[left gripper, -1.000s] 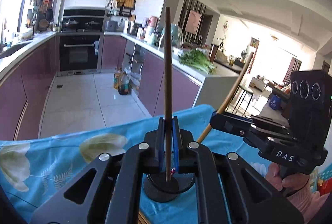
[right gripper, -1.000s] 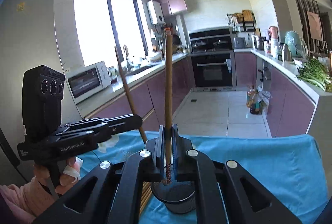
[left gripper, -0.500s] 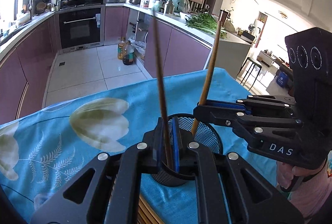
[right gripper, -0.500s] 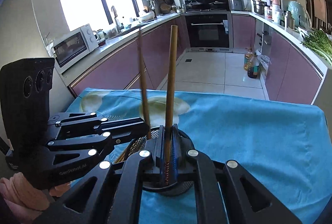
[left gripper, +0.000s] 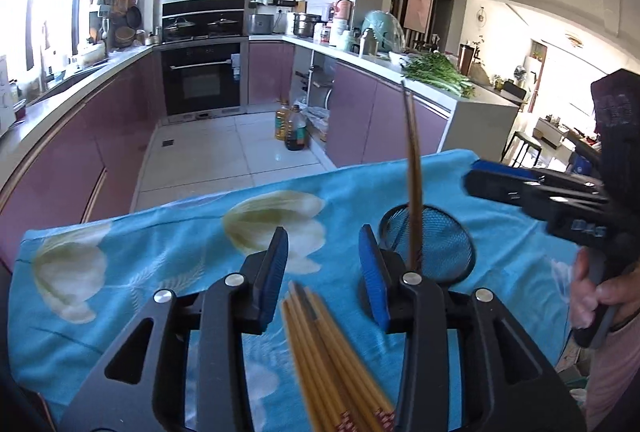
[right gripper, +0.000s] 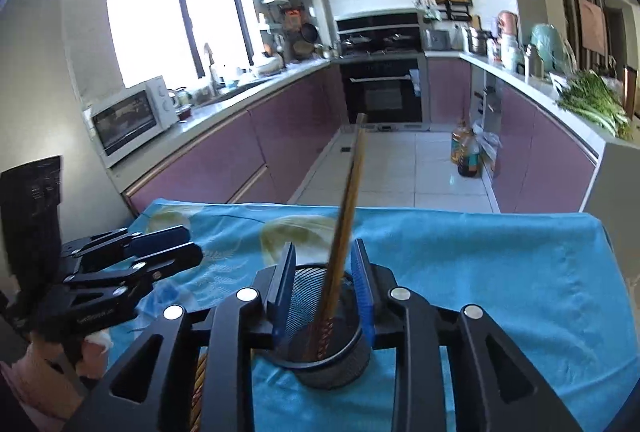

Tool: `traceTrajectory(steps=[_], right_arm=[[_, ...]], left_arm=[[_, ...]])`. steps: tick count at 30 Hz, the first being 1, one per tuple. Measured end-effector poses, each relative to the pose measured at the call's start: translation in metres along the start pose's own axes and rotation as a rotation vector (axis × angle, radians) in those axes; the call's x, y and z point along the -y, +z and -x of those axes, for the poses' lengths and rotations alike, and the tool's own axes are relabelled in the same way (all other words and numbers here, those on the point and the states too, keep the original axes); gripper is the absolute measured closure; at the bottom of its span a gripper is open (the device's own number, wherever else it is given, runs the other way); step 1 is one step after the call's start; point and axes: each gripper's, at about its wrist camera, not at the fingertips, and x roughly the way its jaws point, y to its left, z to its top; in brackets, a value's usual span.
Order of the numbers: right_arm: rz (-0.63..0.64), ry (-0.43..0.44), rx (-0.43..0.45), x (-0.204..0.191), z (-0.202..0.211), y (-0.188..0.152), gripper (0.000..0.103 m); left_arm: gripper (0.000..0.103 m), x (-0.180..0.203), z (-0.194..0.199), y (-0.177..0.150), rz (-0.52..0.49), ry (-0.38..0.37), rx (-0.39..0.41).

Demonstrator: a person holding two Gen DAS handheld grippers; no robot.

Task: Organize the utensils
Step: 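Open the left gripper over the mesh cup while the right gripper drops its chopstick in, then close the left gripper on a chopstick while the right gripper grasps another chopstick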

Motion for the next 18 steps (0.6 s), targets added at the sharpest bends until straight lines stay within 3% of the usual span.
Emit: traceTrajectory(steps=[5, 10, 18], right_arm=[[0.076, 0.087, -0.072, -0.033, 0.001, -0.027, 0.071], [0.037, 0.134, -0.2, -0.048, -0.03, -0.061, 0.071], [0.001, 0.107, -0.307, -0.056, -0.065, -0.091, 0.071]], left_arm=[[0.066, -0.019, 0.004, -0.031, 0.008, 0.03, -0.062], [0.066, -0.034, -0.012, -0.067, 0.023, 0.027, -0.163], [0.066, -0.033, -0.037, -0.108, 0.016, 0.025, -0.255]])
